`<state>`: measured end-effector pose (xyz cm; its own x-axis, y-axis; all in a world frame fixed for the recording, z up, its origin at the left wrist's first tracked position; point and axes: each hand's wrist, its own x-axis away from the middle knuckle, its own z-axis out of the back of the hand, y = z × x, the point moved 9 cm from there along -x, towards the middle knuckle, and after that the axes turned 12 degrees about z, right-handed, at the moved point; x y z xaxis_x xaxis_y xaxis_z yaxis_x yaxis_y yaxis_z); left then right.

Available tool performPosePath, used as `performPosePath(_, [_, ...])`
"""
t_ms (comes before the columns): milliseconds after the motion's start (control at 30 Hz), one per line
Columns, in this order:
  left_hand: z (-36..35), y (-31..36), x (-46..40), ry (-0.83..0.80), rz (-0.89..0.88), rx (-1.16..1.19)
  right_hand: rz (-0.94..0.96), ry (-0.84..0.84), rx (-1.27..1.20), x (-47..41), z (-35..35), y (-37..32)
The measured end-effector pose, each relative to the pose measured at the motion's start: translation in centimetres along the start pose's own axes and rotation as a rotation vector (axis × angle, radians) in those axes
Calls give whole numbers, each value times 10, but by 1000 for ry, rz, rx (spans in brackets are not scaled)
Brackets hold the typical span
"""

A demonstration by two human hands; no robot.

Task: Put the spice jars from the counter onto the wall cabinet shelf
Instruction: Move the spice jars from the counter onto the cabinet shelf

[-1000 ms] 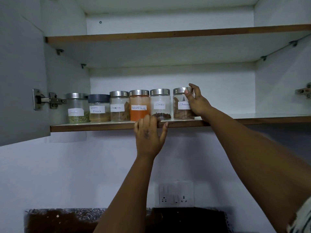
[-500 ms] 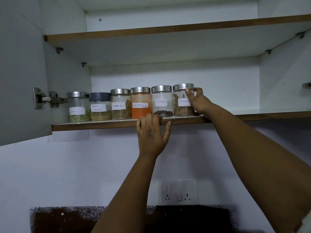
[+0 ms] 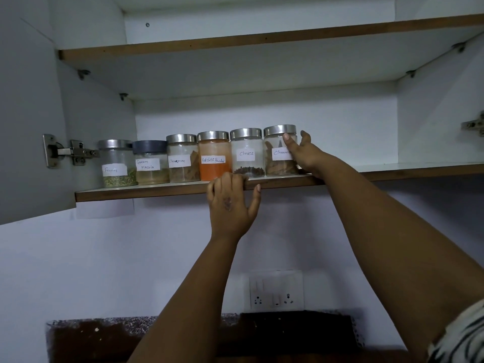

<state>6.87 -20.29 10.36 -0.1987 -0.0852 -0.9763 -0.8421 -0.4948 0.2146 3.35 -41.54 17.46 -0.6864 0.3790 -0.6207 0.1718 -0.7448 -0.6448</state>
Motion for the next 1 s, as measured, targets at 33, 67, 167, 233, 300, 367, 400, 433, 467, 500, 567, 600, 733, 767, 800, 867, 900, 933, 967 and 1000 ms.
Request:
performPosePath(33, [0, 0, 0, -2, 2, -1, -8, -9, 19, 1, -1, 0])
performPosePath(67, [0, 0, 0, -4, 2, -2, -14, -17, 45, 2, -2, -1])
performPosePath(167, [1, 0, -1, -21, -7, -4, 4, -2, 152, 8, -4, -7])
performPosePath(233, [2, 1, -1, -28, -12, -6, 17, 16, 312, 16, -5, -8])
performPosePath(300, [3, 1, 0, -29, -11, 0, 25, 31, 509, 28, -4, -7])
performPosePath(367, [5, 3, 1, -43, -6, 8, 55, 100, 660, 44, 1, -9])
performPosePath(400, [5, 3, 1, -52, 2, 5, 93, 153, 728, 52, 5, -12])
performPosePath(433, [5, 4, 2, -65, 18, 1, 142, 206, 786, 62, 8, -13])
performPosePath(467, [5, 5, 4, -76, 45, 2, 200, 253, 820, 72, 10, -12])
performPosePath(500, [5, 7, 5, -82, 83, 10, 260, 292, 833, 82, 10, -10])
performPosePath(567, [8, 14, 9, -91, 172, 46, 374, 335, 827, 102, 7, -2])
performPosePath(600, [8, 19, 16, -106, 207, 66, 415, 345, 799, 114, 4, 3])
performPosePath(733, [-4, 45, 82, -229, 159, 52, 453, 321, 631, 162, -16, 34])
performPosePath(767, [-8, 47, 106, -273, 144, 32, 426, 292, 594, 176, -24, 46])
performPosePath(800, [-13, 45, 133, -331, 153, 10, 377, 246, 558, 191, -34, 62])
performPosePath(867, [-20, 32, 188, -468, 236, -25, 246, 132, 503, 227, -58, 98])
performPosePath(900, [-22, 25, 216, -538, 284, -28, 178, 71, 481, 247, -71, 120])
performPosePath(933, [-22, 19, 245, -611, 321, -28, 120, 14, 464, 269, -83, 140])
performPosePath(967, [-20, 14, 275, -684, 347, -34, 71, -40, 452, 291, -94, 160])
performPosePath(1000, [-16, 10, 305, -756, 366, -52, 23, -87, 449, 313, -103, 179])
